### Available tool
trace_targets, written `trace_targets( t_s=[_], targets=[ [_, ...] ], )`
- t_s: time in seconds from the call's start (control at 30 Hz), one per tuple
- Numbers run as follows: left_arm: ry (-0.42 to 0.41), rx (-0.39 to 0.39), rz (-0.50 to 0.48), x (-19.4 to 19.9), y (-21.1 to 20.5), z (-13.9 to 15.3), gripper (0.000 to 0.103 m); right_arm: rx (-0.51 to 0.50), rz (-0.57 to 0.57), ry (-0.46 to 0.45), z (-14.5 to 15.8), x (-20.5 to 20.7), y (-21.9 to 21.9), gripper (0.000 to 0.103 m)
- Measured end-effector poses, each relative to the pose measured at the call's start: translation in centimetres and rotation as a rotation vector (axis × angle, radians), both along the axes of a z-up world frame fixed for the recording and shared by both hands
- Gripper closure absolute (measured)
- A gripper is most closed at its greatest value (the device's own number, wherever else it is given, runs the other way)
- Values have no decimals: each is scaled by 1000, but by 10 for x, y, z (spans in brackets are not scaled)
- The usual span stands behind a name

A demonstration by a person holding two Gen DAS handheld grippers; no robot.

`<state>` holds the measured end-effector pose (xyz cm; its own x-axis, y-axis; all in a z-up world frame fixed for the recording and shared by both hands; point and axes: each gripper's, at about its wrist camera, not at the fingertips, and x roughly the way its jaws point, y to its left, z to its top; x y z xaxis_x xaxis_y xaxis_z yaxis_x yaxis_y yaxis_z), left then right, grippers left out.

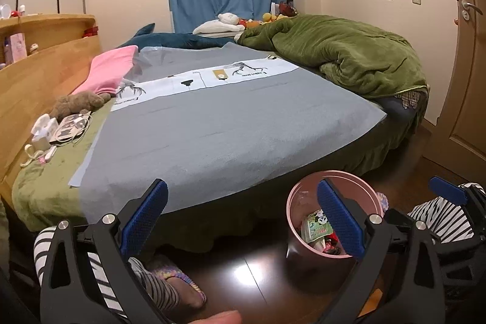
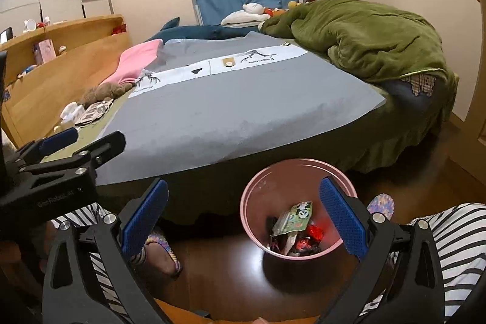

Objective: Collect trash

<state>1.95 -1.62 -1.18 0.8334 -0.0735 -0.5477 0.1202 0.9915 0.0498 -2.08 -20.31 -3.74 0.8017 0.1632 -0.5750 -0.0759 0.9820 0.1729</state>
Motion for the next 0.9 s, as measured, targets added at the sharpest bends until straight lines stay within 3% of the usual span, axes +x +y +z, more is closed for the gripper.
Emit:
trace_targets(
  t_s=[0.9],
  targets=[
    [-13,-6,31,-7,4,3,8,-8,-35,5,1,-5,-10,5]
  ],
)
